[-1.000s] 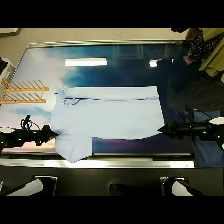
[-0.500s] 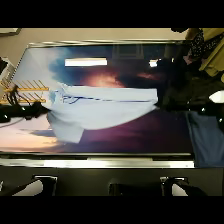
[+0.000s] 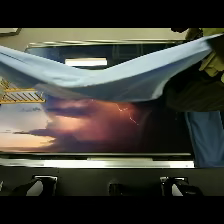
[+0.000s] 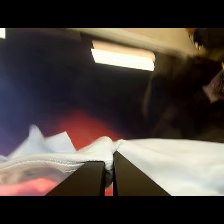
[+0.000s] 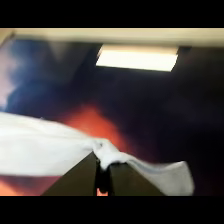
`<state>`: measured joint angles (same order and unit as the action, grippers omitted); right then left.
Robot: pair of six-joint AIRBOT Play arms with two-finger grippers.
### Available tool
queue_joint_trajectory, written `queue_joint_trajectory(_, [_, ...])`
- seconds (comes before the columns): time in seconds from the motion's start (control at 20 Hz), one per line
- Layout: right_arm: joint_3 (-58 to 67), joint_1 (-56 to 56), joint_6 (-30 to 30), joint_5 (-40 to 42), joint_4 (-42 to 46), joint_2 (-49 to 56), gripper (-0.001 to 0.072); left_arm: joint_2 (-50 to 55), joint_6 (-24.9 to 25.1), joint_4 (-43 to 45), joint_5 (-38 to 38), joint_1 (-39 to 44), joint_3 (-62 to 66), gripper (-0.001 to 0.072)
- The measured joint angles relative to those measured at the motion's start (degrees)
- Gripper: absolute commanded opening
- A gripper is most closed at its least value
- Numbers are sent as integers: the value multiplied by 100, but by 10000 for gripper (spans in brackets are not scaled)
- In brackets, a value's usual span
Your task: Fold the clothes and pants, and hang the long-sleeved shirts on hangers.
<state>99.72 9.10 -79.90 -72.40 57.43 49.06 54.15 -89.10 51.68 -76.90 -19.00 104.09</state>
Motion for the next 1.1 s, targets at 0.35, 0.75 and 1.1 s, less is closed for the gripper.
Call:
queue_joint_trajectory(0.35, [382,-4,-1497,304,1766,-1449,32,-1537,-1316,1996,-356,4,638,21])
queue_joint_trajectory(0.75, [415,-11,-1963,-299,2186,-136,32,-844,-846,1838,-660,17,-122,21])
queue_joint_trajectory(1.1, [372,-15,-1867,-817,1840,2830,32,2079,136,1327,127,549,-1121,22])
